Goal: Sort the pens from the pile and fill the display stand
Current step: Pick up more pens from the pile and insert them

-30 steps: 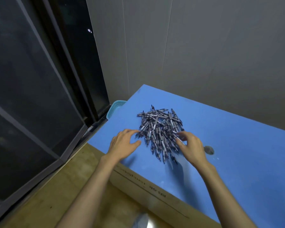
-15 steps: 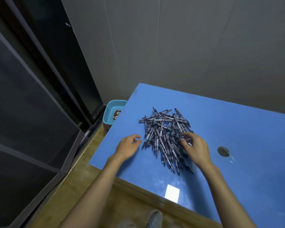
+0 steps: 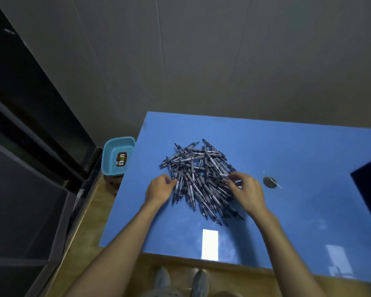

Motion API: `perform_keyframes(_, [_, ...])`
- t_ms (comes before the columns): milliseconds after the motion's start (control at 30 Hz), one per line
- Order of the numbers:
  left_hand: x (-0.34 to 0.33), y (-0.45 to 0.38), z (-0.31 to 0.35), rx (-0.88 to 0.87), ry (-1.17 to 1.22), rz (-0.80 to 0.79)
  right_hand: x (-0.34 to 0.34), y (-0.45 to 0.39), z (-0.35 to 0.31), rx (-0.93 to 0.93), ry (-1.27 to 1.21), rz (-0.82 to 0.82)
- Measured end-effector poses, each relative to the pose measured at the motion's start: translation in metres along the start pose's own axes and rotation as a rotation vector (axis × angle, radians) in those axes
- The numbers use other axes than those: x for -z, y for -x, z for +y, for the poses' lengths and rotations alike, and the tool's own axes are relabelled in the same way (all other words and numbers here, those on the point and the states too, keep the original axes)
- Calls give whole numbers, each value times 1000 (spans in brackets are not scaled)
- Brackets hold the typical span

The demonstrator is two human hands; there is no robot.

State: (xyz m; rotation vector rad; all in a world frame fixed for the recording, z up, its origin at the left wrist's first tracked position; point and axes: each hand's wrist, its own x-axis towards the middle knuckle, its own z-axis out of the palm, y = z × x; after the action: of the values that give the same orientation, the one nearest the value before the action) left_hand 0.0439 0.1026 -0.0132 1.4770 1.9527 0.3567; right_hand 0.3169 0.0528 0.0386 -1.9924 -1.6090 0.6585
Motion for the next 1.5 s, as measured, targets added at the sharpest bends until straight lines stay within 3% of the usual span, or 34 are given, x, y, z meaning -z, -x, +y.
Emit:
perform_keyframes(433, [10,9,-25,-38,-84,-19,-14,10,-8,-86,34,9])
perform_keyframes(700, [14,-13,-4,22,-136,-11,-20,18,-11,-104,56,17])
perform_keyframes(1233, [8,-25,3,-22,-305,-35,-17,20,-3,-117,90,1])
perform_keyframes(1500, [15,-25,-8,-38,-106,-78,-16,19,-1,-116,96,4])
